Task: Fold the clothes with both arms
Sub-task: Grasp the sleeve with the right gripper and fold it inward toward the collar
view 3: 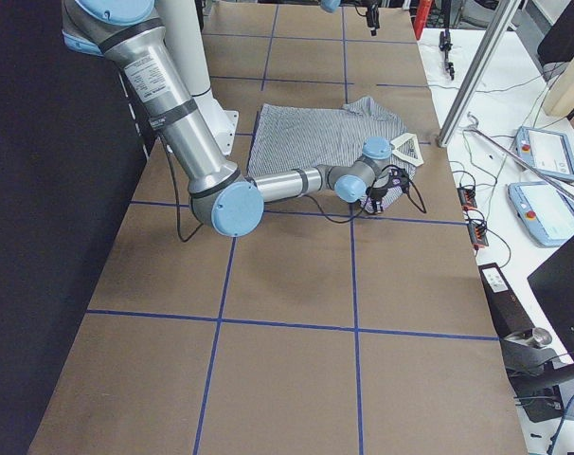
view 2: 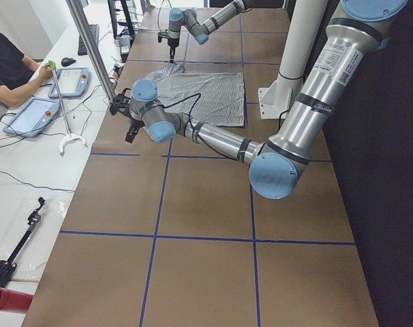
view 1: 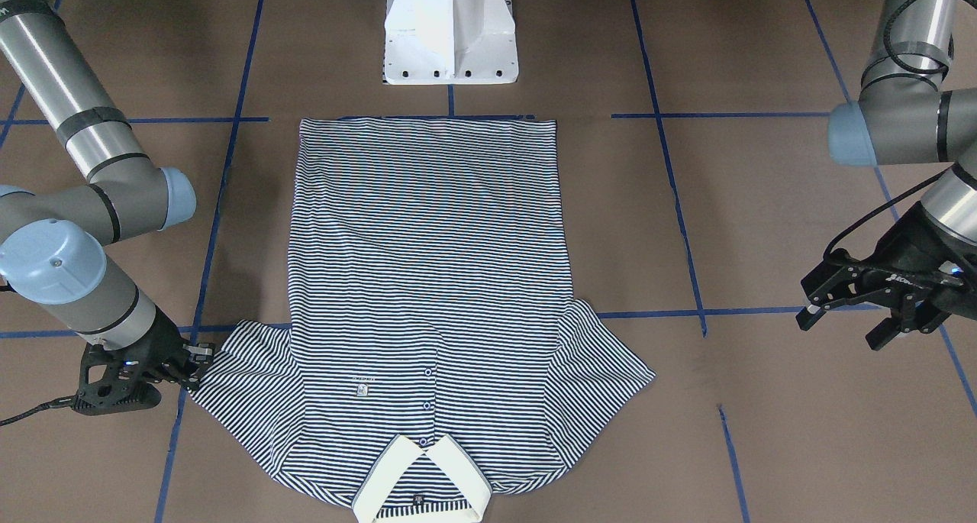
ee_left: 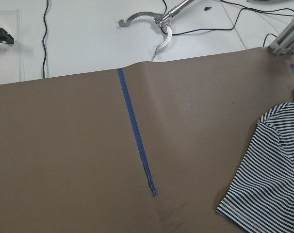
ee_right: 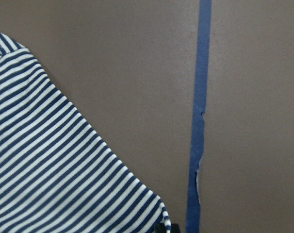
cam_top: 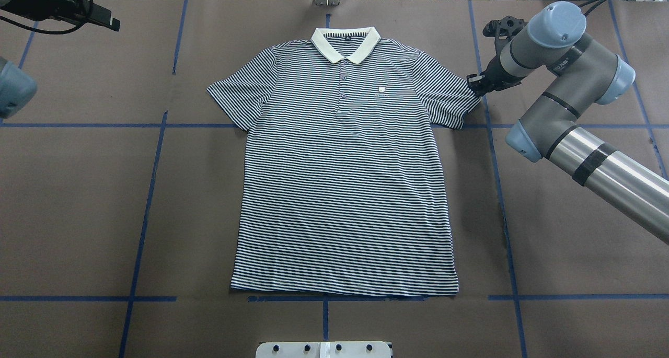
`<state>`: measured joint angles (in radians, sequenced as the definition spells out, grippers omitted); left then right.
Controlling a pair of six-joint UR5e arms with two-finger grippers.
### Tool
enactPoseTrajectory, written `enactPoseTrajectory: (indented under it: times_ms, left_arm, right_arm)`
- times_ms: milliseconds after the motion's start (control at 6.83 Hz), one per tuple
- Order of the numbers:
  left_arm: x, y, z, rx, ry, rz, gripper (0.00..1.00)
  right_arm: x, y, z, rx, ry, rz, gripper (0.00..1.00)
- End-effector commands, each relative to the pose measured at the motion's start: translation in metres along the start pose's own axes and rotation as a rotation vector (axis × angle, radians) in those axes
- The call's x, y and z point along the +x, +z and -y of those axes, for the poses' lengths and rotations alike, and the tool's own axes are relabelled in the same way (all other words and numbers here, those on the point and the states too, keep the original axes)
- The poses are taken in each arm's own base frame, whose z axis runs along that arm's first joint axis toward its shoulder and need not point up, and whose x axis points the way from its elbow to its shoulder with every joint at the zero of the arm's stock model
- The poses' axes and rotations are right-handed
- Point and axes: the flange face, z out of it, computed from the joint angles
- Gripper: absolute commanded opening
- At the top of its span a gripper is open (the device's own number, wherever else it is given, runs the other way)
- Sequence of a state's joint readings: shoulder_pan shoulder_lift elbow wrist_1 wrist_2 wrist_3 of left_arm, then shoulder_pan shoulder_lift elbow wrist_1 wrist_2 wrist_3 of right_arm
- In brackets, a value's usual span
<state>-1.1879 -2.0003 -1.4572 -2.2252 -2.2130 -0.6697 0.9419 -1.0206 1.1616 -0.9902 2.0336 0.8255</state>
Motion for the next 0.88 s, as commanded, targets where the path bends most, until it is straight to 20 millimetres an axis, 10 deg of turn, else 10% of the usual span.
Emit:
enactPoseTrajectory:
  times_ms: [0,439,732]
  left_arm:
    - [0.002,0.0,0.001,0.002,0.002,-0.003,1.0]
    - [0.001,-0.002,0.0,0.004,0.003,-0.001,1.0]
    - [-0.001,-0.003,-0.002,0.004,0.005,-0.001,1.0]
  right_arm:
    - [-0.018,-0.029,0.007,0.01,-0.017,0.07,0.0]
    - [-0.089,-0.08,0.016,0.014,-0.09,0.215,0.0]
    - [-0.163,-0.065,0.047,0.052,-0.089,0.168,0.0]
